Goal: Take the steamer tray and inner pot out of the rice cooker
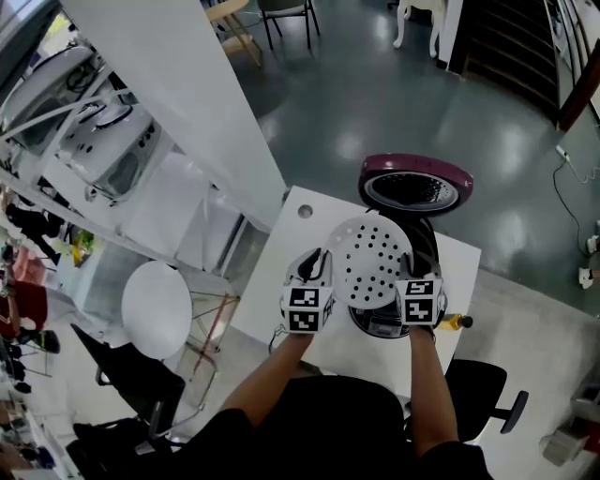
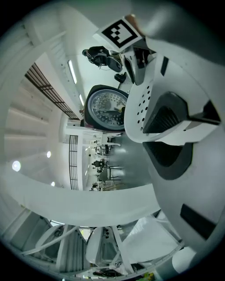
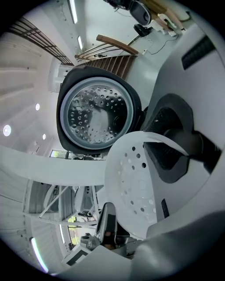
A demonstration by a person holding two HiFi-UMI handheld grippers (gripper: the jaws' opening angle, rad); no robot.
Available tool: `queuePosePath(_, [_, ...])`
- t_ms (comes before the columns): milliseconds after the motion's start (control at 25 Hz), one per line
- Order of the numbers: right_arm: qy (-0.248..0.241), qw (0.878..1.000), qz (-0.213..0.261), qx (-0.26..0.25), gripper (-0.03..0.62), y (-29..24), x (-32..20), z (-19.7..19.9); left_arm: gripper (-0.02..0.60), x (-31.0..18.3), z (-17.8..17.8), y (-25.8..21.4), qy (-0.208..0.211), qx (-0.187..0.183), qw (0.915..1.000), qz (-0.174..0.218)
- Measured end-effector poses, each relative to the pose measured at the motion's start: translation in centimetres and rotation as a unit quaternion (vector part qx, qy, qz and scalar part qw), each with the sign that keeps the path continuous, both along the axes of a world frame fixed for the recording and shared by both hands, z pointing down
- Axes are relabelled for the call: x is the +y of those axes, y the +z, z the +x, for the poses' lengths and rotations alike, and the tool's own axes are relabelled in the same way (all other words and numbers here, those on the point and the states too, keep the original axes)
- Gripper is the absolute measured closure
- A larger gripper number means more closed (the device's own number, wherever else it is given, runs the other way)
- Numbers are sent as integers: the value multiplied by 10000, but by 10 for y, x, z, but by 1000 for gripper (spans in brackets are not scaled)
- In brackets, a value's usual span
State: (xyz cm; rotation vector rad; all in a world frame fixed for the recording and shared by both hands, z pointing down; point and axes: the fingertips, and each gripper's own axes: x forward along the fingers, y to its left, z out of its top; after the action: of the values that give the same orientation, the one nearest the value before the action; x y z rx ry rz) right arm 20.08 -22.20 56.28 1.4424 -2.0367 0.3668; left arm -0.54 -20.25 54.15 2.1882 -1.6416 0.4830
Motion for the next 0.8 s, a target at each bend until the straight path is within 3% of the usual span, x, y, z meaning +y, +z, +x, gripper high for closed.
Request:
queuePosePath(160, [141,9999,-21,-81,536,-1,-7,-55,525,-11,-55,0,96,169,9998,-10])
queuePosePath(800, [358,9988,-336,56,539,36,-22,-200,525,-34,-200,45,297,99,9992,-231])
